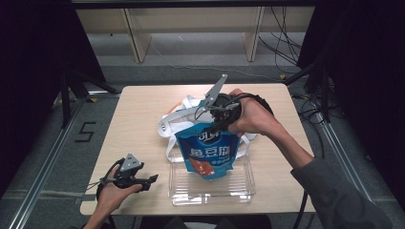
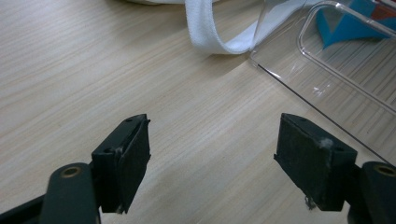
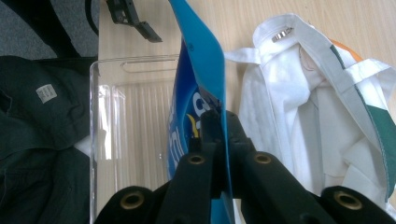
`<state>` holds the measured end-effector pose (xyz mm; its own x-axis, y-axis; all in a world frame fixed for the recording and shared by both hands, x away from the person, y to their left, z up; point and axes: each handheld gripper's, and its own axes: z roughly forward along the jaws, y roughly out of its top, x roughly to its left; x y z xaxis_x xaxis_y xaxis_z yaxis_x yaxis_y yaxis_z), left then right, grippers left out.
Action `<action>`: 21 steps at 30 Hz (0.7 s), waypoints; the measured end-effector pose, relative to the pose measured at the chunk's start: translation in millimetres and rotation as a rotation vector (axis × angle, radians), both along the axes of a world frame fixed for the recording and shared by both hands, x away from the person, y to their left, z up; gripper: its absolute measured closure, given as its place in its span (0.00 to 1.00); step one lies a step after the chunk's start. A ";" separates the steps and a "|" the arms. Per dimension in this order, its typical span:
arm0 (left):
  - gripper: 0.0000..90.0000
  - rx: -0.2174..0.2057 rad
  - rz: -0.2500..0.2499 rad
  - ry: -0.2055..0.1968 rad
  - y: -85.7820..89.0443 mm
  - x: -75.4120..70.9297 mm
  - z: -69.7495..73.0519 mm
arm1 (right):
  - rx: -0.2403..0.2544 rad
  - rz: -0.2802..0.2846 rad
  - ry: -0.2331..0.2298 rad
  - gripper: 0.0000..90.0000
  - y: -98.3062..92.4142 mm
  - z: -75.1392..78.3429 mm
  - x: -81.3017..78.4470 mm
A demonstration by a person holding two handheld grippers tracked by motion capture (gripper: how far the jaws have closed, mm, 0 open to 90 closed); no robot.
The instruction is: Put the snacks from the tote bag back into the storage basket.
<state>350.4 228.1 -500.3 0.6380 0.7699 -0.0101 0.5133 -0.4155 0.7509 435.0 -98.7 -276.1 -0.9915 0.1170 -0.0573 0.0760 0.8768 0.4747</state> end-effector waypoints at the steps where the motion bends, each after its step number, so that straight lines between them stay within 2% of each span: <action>1: 0.28 0.000 0.001 -0.003 -0.2 0.0 -0.1 | -0.015 -0.027 0.011 1.00 -0.8 -0.3 -1.7; 2: 0.28 0.013 -0.009 0.001 0.8 0.1 0.6 | -0.006 -0.012 0.018 0.99 -1.6 -1.4 -0.6; 3: 0.28 -0.002 0.000 -0.004 -0.2 0.0 -0.1 | -0.008 -0.037 0.023 0.99 -3.2 -0.7 -1.3; 4: 0.28 0.000 -0.001 -0.004 0.1 0.0 0.1 | -0.002 -0.048 0.020 0.98 -4.6 0.4 -2.4; 6: 0.28 0.006 0.000 0.000 0.5 0.1 0.4 | 0.012 -0.039 0.026 0.96 -5.8 1.6 -4.0; 7: 0.28 0.008 -0.001 0.000 0.7 0.2 0.5 | 0.037 -0.002 0.011 0.95 -5.8 1.7 -2.3; 8: 0.28 0.007 -0.001 -0.003 0.6 0.2 0.4 | 0.036 -0.007 0.021 0.93 -6.3 3.0 -3.5; 9: 0.28 -0.011 0.011 0.005 -0.4 -0.3 -0.2 | 0.048 0.004 0.009 0.91 -6.6 4.5 -3.3; 11: 0.28 -0.015 0.018 -0.011 -0.8 -0.1 -0.4 | 0.071 -0.013 0.003 0.84 -8.1 8.4 -4.4; 13: 0.28 -0.017 0.021 -0.011 -0.7 -0.4 -0.4 | 0.091 -0.027 -0.005 0.75 -11.2 11.7 -4.9; 14: 0.28 0.012 0.000 -0.001 1.4 -0.4 1.5 | 0.098 -0.039 -0.011 0.71 -13.4 12.7 -5.7; 15: 0.28 0.005 0.004 -0.003 0.9 -0.5 1.2 | 0.110 -0.038 -0.003 0.68 -15.8 12.8 -5.8; 16: 0.28 0.006 0.004 -0.003 1.0 -0.4 1.3 | 0.123 -0.070 -0.013 0.64 -19.2 13.5 -7.5; 20: 0.28 -0.002 0.005 -0.010 0.5 -0.5 0.3 | 0.179 -0.128 -0.050 0.52 -33.7 14.7 -9.9; 21: 0.28 0.001 0.005 -0.009 0.6 -0.4 0.4 | 0.188 -0.147 -0.046 0.49 -36.8 14.5 -11.6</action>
<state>350.0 228.6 -500.0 0.6344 0.7730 -0.0039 0.5085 -0.4135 0.7553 423.4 -135.4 -261.6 -0.9600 0.2723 -0.0658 0.1704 0.7538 0.6346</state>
